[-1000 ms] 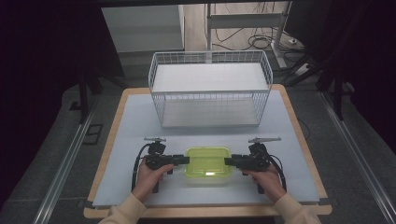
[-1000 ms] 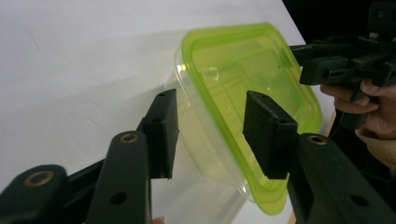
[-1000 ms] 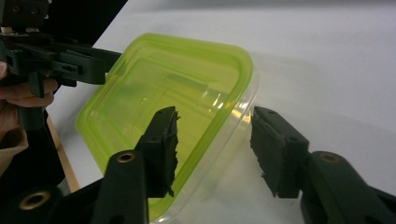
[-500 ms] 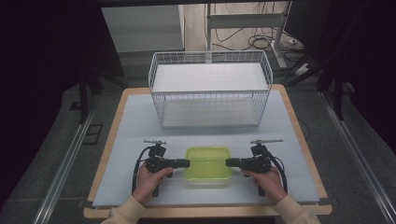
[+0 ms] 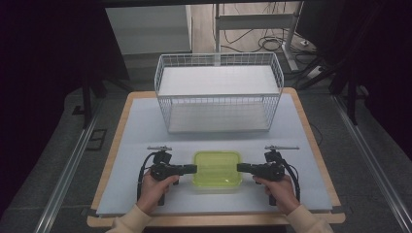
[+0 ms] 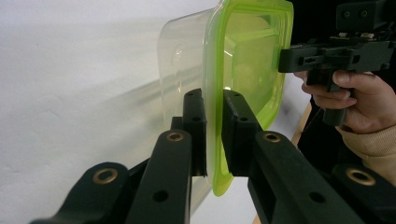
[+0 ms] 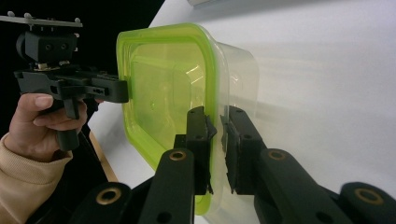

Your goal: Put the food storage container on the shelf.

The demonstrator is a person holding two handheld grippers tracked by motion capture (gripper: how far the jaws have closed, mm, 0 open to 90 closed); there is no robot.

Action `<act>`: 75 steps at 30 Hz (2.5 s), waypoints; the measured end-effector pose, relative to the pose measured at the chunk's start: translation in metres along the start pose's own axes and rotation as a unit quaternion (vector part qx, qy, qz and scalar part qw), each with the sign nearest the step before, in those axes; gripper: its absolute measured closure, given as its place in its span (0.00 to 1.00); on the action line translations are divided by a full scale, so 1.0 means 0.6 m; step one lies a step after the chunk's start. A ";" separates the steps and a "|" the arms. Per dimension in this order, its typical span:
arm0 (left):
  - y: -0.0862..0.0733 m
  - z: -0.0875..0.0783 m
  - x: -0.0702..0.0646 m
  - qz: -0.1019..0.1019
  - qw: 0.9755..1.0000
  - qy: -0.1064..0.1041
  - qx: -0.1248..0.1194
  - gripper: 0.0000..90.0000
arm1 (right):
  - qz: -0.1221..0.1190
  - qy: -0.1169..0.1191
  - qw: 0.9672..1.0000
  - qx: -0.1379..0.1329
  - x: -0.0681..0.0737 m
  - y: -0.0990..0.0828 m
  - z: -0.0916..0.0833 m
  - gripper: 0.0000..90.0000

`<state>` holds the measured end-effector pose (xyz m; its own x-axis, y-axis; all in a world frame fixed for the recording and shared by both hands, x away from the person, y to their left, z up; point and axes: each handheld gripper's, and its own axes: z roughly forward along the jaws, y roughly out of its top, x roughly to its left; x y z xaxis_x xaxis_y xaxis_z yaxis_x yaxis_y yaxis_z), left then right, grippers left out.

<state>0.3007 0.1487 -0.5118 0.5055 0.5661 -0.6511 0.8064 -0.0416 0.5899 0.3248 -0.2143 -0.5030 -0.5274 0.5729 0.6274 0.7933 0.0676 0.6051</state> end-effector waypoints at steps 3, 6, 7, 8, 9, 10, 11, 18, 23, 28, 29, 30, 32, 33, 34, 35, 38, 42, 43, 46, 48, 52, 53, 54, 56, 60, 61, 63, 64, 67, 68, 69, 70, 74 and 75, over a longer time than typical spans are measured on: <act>0.001 -0.004 -0.007 0.005 1.000 0.002 -0.008 0.90 | -0.004 0.000 1.000 -0.003 0.004 0.002 -0.003 0.90; 0.002 -0.008 -0.013 0.011 1.000 0.004 -0.013 0.90 | -0.011 -0.001 1.000 -0.008 0.009 0.005 -0.006 0.90; 0.002 -0.008 -0.013 0.011 1.000 0.004 -0.013 0.90 | -0.011 -0.001 1.000 -0.008 0.009 0.005 -0.006 0.90; 0.004 -0.012 -0.018 0.017 1.000 0.007 -0.019 0.90 | -0.015 0.000 1.000 -0.009 0.012 0.008 -0.008 0.90; 0.005 -0.014 -0.021 0.021 0.999 0.009 -0.022 0.90 | -0.017 0.000 1.000 -0.012 0.015 0.010 -0.009 0.90; 0.007 -0.016 -0.024 0.025 0.999 0.011 -0.023 0.90 | -0.020 0.000 1.000 -0.014 0.017 0.012 -0.011 0.90; 0.007 -0.016 -0.024 0.025 0.999 0.011 -0.023 0.90 | -0.022 0.000 1.000 -0.015 0.020 0.014 -0.012 0.90; 0.026 -0.025 -0.037 0.037 0.999 0.011 -0.037 0.90 | -0.035 -0.001 0.999 -0.029 0.030 0.029 -0.021 0.90; 0.040 -0.031 -0.048 0.043 0.998 0.014 -0.043 0.90 | -0.042 -0.001 0.998 -0.037 0.037 0.042 -0.029 0.89; 0.053 -0.043 -0.062 0.056 0.997 0.016 -0.050 0.90 | -0.051 0.000 0.998 -0.044 0.050 0.056 -0.038 0.89; 0.053 -0.043 -0.062 0.056 0.997 0.016 -0.050 0.90 | -0.051 0.000 0.998 -0.044 0.050 0.056 -0.038 0.89; 0.057 -0.047 -0.067 0.058 0.997 0.015 -0.055 0.90 | -0.057 0.000 0.997 -0.047 0.056 0.062 -0.042 0.89; 0.061 -0.050 -0.070 0.063 0.996 0.016 -0.057 0.90 | -0.063 0.000 0.997 -0.051 0.061 0.067 -0.045 0.89; 0.061 -0.050 -0.070 0.063 0.996 0.016 -0.057 0.90 | -0.063 0.000 0.997 -0.051 0.061 0.067 -0.045 0.89; 0.066 -0.053 -0.073 0.066 0.996 0.015 -0.059 0.90 | -0.065 -0.001 0.997 -0.052 0.065 0.072 -0.048 0.89; 0.066 -0.053 -0.073 0.066 0.996 0.015 -0.059 0.90 | -0.065 -0.001 0.997 -0.052 0.065 0.072 -0.048 0.89; 0.077 -0.059 -0.080 0.074 0.995 0.015 -0.062 0.90 | -0.071 -0.001 0.996 -0.059 0.072 0.081 -0.054 0.89; 0.088 -0.067 -0.087 0.081 0.994 0.015 -0.070 0.90 | -0.082 0.001 0.994 -0.066 0.084 0.095 -0.061 0.89; 0.092 -0.070 -0.090 0.084 0.994 0.014 -0.075 0.90 | -0.085 0.001 0.994 -0.067 0.086 0.098 -0.063 0.89; 0.099 -0.075 -0.094 0.088 0.993 0.015 -0.079 0.90 | -0.094 -0.001 0.993 -0.070 0.095 0.108 -0.067 0.89; 0.102 -0.077 -0.097 0.089 0.993 0.014 -0.082 0.90 | -0.098 -0.003 0.993 -0.070 0.099 0.114 -0.069 0.89; 0.109 -0.082 -0.101 0.091 0.992 0.012 -0.087 0.90 | -0.106 -0.005 0.992 -0.069 0.107 0.124 -0.073 0.89; 0.109 -0.082 -0.101 0.091 0.992 0.012 -0.087 0.90 | -0.106 -0.005 0.992 -0.069 0.107 0.124 -0.073 0.89; 0.111 -0.084 -0.102 0.095 0.991 0.012 -0.089 0.90 | -0.111 -0.005 0.991 -0.073 0.111 0.129 -0.076 0.89; 0.117 -0.087 -0.105 0.095 0.991 0.011 -0.093 0.90 | -0.113 -0.005 0.991 -0.074 0.115 0.134 -0.078 0.89; 0.126 -0.089 -0.108 0.098 0.991 0.012 -0.095 0.90 | -0.119 -0.007 0.990 -0.075 0.119 0.145 -0.081 0.89; 0.129 -0.090 -0.109 0.099 0.990 0.012 -0.096 0.90 | -0.120 -0.007 0.990 -0.075 0.119 0.148 -0.081 0.89; 0.133 -0.090 -0.109 0.100 0.990 0.012 -0.097 0.90 | -0.123 -0.007 0.989 -0.077 0.120 0.153 -0.082 0.89; 0.136 -0.090 -0.109 0.100 0.990 0.012 -0.097 0.90 | -0.123 -0.009 0.989 -0.077 0.120 0.155 -0.083 0.89; 0.142 -0.090 -0.108 0.097 0.990 0.009 -0.097 0.90 | -0.122 -0.009 0.989 -0.077 0.122 0.161 -0.084 0.89; 0.144 -0.090 -0.108 0.097 0.990 0.008 -0.098 0.90 | -0.122 -0.010 0.990 -0.077 0.123 0.163 -0.085 0.89; 0.145 -0.090 -0.108 0.098 0.990 0.009 -0.097 0.90 | -0.123 -0.011 0.989 -0.077 0.123 0.164 -0.085 0.89; 0.147 -0.089 -0.108 0.098 0.990 0.009 -0.097 0.90 | -0.124 -0.012 0.989 -0.079 0.122 0.166 -0.085 0.89; 0.157 -0.090 -0.110 0.101 0.990 0.009 -0.097 0.90 | -0.123 -0.012 0.989 -0.081 0.123 0.172 -0.087 0.89; 0.157 -0.090 -0.110 0.101 0.990 0.009 -0.097 0.90 | -0.123 -0.012 0.989 -0.081 0.123 0.172 -0.087 0.89</act>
<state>0.3268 0.1519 -0.3873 0.6434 0.5773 -0.5027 0.6147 0.0018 0.7888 0.3519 -0.2078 -0.3688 -0.6895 0.5748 0.4407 0.5815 0.0764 0.8100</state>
